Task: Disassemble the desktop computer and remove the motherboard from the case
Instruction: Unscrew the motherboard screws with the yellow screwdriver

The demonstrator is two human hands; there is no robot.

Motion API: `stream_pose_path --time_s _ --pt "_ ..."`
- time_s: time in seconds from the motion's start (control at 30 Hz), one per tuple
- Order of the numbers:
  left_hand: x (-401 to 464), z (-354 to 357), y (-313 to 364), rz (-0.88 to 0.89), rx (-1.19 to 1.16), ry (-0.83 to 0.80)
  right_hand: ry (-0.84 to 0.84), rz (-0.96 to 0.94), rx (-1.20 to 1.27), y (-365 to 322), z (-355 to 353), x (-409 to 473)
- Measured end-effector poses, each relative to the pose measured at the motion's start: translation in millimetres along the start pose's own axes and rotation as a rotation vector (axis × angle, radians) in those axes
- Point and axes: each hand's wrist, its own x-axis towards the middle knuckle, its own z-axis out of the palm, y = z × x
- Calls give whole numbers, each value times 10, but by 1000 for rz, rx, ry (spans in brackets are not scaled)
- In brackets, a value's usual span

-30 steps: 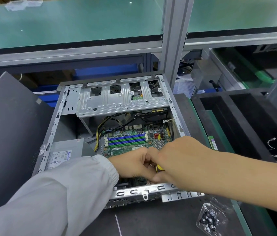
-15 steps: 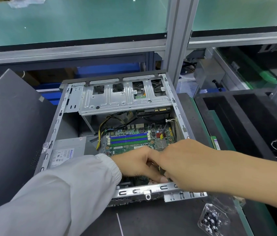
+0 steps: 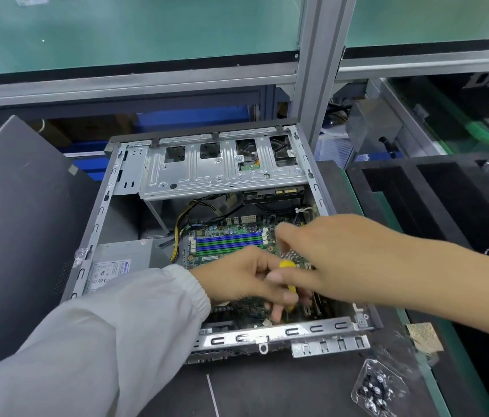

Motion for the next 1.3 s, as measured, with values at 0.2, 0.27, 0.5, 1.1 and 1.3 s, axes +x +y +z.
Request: stream_pose_path --time_s 0.2,0.27,0.5,1.1,1.3 --pt "-162 -466 162 64 -134 291 -32 60 237 215 7 128" --pt "-232 -615 198 96 -187 372 -52 60 255 249 35 182" --pt "-337 -885 170 193 -319 446 -197 53 353 285 176 450" --pt "-65 -811 94 62 -154 616 -462 -258 -86 -8 874 659" --pt "-61 -812 95 68 -106 574 -470 -274 -148 -161 1075 687"
